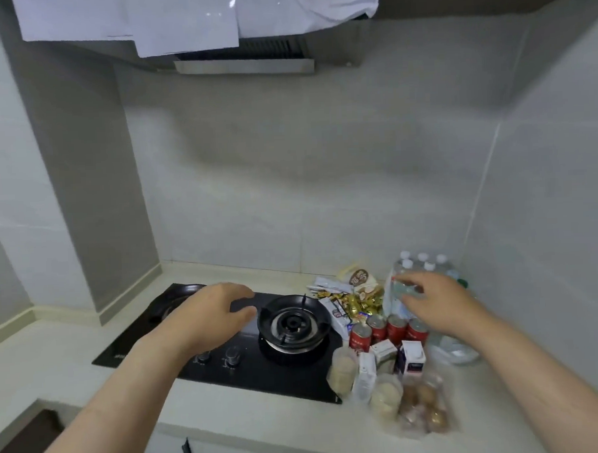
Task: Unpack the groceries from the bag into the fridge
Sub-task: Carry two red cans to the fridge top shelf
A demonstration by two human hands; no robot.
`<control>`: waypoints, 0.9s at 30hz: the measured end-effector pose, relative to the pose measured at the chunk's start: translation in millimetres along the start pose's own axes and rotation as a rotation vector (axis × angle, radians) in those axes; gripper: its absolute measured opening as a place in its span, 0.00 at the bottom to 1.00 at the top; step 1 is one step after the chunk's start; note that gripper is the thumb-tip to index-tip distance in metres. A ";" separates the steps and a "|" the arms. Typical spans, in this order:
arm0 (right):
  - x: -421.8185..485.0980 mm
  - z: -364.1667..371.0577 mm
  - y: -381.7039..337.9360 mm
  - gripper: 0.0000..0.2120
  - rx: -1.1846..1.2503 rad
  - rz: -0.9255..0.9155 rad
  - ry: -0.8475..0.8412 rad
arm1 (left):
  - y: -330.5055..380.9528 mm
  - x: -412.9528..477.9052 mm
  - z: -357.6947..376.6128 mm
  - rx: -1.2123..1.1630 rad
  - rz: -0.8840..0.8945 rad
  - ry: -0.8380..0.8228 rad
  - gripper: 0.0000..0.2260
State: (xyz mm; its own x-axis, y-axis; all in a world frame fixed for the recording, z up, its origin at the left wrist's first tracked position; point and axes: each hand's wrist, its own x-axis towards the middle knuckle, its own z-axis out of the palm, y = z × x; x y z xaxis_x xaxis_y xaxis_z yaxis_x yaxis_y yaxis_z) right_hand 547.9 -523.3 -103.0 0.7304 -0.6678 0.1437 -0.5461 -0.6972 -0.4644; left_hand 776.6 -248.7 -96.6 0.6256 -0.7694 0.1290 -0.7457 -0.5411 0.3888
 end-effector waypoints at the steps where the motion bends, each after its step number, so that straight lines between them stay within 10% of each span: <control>1: 0.7 -3.8 13.3 0.20 0.015 0.011 0.012 | 12.3 8.1 6.5 -0.005 0.020 -0.013 0.18; 27: 42.7 57.7 115.8 0.21 0.078 0.061 -0.153 | 77.5 130.3 160.4 -0.165 0.222 -0.304 0.15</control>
State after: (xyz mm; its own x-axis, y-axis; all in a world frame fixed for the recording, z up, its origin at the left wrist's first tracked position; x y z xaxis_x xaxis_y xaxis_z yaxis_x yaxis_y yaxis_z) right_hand 539.5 -617.5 -201.0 0.7542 -0.6564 -0.0182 -0.5618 -0.6305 -0.5356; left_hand 763.6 -445.3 -195.9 0.3391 -0.9399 -0.0396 -0.7928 -0.3082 0.5258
